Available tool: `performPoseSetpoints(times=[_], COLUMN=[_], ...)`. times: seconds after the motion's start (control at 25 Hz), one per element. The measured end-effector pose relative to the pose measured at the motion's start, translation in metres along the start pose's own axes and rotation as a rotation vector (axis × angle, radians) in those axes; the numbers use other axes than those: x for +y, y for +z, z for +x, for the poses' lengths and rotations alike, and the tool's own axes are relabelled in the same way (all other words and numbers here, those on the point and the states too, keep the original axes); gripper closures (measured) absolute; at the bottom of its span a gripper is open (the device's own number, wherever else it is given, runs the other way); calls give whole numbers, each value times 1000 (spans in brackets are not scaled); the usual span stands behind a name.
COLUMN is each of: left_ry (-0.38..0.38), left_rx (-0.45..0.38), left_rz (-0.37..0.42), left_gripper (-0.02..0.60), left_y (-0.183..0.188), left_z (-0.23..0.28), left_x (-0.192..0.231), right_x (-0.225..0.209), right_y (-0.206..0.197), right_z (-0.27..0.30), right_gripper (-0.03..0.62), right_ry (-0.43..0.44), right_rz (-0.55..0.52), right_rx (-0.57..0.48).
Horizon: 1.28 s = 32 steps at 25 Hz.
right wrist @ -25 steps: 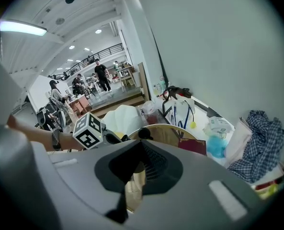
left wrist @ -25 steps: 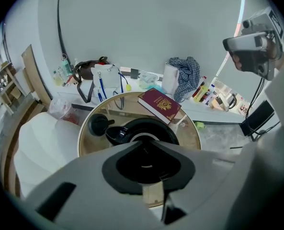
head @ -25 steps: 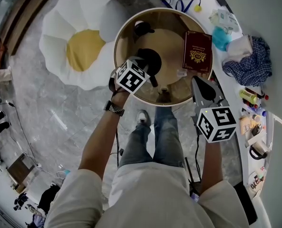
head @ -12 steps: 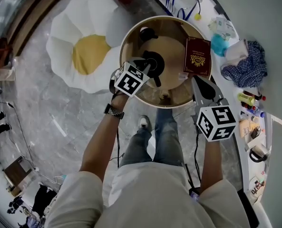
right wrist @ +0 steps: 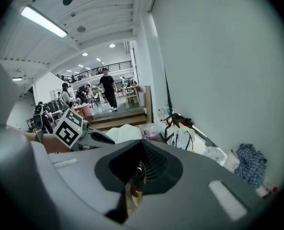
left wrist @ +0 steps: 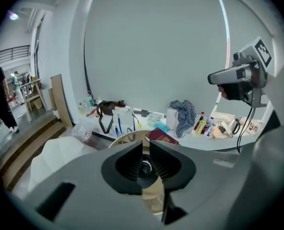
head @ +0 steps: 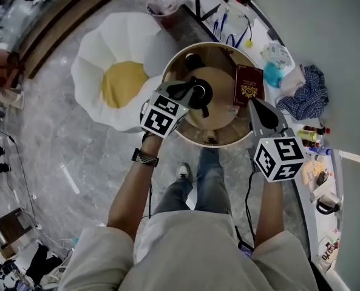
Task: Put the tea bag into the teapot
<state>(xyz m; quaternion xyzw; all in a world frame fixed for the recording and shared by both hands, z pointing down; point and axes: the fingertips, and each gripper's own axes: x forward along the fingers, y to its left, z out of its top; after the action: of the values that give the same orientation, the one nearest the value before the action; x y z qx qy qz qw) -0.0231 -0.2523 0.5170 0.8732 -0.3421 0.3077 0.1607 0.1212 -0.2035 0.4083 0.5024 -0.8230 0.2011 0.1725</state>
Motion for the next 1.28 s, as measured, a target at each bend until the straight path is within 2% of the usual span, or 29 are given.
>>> performPoseSetpoints(times=[0.28, 0.48, 1.28], left_ry=[35, 53, 90], left_rx=[-180, -276, -527], left_rz=[-4, 18, 150], left_gripper=[529, 529, 531], left_y=[37, 61, 122], left_z=[-75, -123, -286], left_x=[-14, -29, -95], right_x=[36, 59, 149], right_y=[37, 60, 113], right_z=[-41, -67, -162], right_gripper=[588, 588, 588], right_ry=[-7, -5, 47], right_rz=[-53, -83, -180], right_rx=[-85, -138, -271])
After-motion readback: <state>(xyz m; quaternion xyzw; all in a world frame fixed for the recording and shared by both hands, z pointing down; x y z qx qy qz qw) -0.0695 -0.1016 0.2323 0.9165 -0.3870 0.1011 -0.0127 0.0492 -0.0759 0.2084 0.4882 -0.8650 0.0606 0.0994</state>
